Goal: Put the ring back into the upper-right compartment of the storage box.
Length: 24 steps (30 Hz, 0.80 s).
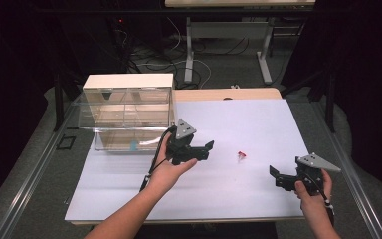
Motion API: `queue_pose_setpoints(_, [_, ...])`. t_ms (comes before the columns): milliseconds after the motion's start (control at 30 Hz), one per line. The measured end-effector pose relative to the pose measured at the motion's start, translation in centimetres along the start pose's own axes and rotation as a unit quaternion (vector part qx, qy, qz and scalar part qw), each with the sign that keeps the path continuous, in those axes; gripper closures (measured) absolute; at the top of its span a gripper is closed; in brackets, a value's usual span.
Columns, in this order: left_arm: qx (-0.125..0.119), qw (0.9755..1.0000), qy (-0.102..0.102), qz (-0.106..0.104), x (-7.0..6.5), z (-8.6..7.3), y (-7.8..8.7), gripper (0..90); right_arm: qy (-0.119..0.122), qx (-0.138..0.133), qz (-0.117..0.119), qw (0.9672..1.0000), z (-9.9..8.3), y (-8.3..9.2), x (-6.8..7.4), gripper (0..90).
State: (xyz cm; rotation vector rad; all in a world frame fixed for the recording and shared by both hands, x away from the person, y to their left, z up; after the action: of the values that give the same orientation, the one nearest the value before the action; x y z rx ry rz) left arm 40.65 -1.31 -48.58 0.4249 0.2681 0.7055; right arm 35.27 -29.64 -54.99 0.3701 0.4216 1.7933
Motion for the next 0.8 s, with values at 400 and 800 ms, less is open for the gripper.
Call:
queue_pose_setpoints(400, [0.009, 0.9998, -0.011, -0.011, -1.4, 0.8, -2.6, 22.1, -0.006, 0.007, 0.003, 1.0, -0.1, 0.1, 0.2, 0.0])
queue_pose_setpoints(800, [0.004, 0.9998, -0.011, -0.017, -2.3, 2.2, -4.4, 26.2, -0.005, 0.006, 0.004, 1.0, -0.2, -0.1, 0.2, 0.0])
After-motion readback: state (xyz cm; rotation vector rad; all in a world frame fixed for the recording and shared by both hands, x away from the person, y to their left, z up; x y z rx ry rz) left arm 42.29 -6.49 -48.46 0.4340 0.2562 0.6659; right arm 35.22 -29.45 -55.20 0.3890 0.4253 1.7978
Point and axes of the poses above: each handheld gripper's, and its own axes: y roughly backward along the jaws, z roughly out of its top, x roughly to its left, the point moved 8 cm from there along -y, roughly forward along the jaws, and after that the axes turned 4 degrees about -z, right-handed, at the moved point
